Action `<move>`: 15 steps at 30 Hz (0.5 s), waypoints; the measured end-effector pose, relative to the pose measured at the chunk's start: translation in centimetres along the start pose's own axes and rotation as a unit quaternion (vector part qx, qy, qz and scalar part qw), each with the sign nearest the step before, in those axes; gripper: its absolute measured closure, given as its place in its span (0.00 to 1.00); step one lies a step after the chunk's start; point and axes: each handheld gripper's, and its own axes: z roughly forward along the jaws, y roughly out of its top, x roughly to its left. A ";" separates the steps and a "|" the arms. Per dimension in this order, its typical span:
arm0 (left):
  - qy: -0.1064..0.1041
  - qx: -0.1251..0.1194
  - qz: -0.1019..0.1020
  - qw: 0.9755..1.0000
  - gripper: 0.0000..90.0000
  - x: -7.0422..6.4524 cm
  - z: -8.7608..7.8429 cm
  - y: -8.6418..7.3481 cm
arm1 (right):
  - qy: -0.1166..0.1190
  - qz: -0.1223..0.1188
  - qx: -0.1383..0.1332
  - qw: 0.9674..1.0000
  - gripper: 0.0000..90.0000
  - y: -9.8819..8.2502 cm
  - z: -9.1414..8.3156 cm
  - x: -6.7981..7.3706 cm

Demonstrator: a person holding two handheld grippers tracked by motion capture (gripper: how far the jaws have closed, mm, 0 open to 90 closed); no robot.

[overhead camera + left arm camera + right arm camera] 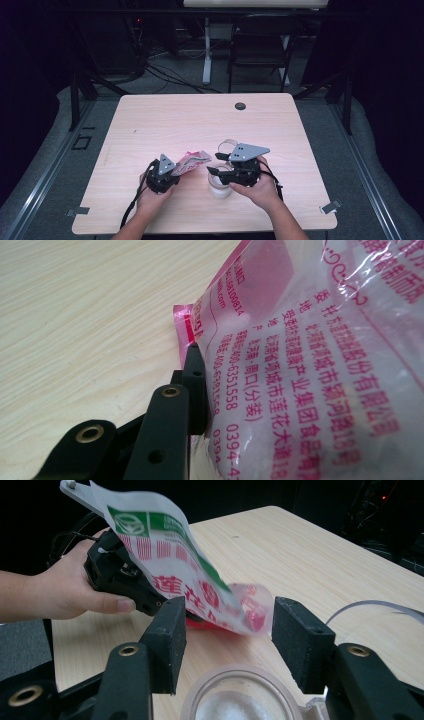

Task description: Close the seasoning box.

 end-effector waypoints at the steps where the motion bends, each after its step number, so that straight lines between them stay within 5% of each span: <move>1: 0.003 -0.002 -0.005 1.000 0.80 0.3 -0.2 0.0 | -0.001 0.002 -0.002 1.000 0.53 0.0 -0.1 -0.1; 8: 0.044 -0.017 -0.038 0.998 0.80 2.6 -1.7 0.0 | -0.004 0.011 -0.016 1.000 0.53 0.1 -0.7 -0.6; 15: 0.098 -0.021 -0.061 0.993 0.80 4.9 -3.1 -0.6 | -0.008 0.015 -0.018 1.000 0.56 0.2 -1.1 -1.1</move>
